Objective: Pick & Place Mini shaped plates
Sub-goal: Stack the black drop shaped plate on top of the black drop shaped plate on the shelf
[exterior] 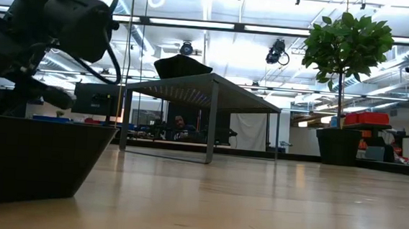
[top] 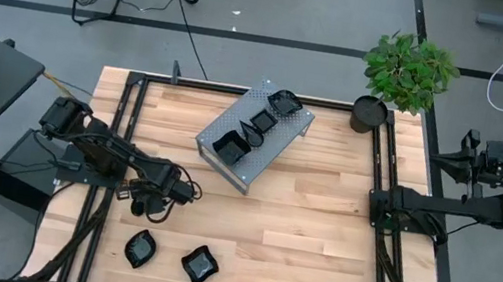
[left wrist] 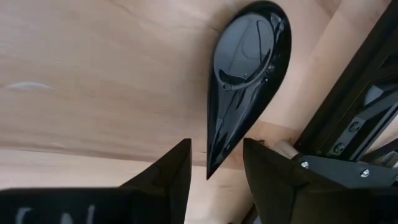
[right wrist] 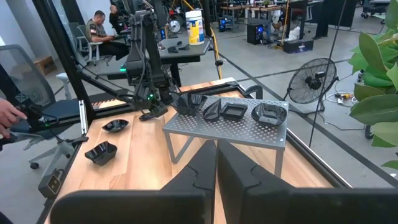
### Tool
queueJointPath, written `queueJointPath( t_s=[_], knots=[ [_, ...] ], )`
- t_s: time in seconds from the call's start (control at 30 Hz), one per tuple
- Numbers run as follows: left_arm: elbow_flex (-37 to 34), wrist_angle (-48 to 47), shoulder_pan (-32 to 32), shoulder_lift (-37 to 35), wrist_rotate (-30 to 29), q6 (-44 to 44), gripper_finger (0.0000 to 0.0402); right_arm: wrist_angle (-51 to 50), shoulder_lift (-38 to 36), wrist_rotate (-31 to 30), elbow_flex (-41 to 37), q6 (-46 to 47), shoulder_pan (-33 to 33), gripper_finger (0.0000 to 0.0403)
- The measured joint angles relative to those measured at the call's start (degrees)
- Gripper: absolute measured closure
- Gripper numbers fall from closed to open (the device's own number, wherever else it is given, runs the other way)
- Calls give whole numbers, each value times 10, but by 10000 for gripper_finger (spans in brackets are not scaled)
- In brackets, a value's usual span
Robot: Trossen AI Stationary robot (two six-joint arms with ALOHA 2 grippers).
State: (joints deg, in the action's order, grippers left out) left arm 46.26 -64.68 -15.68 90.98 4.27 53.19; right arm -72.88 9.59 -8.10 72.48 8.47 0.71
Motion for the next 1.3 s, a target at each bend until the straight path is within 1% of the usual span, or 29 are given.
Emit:
queueJointPath(
  t_s=[0.13, 0.37, 0.57, 0.77, 0.9, 1.3],
  knots=[
    [-3, 11, 0, 0, 0, 0, 252, 0, 0, 0, 0, 0, 0, 383],
    [-3, 64, 1, 0, 1, 0, 252, 0, 0, 0, 0, 0, 0, 383],
    [-3, 63, 1, 0, 3, 0, 252, 0, 0, 0, 0, 0, 0, 383],
    [-3, 63, 1, 0, 39, -18, 253, 0, 0, 0, 0, 0, 0, 383],
    [-3, 63, 1, 0, 41, -17, 254, 0, 0, 0, 0, 0, 0, 383],
    [-3, 63, 1, 0, 61, -16, 289, 0, 0, 0, 0, 0, 0, 383]
  ],
)
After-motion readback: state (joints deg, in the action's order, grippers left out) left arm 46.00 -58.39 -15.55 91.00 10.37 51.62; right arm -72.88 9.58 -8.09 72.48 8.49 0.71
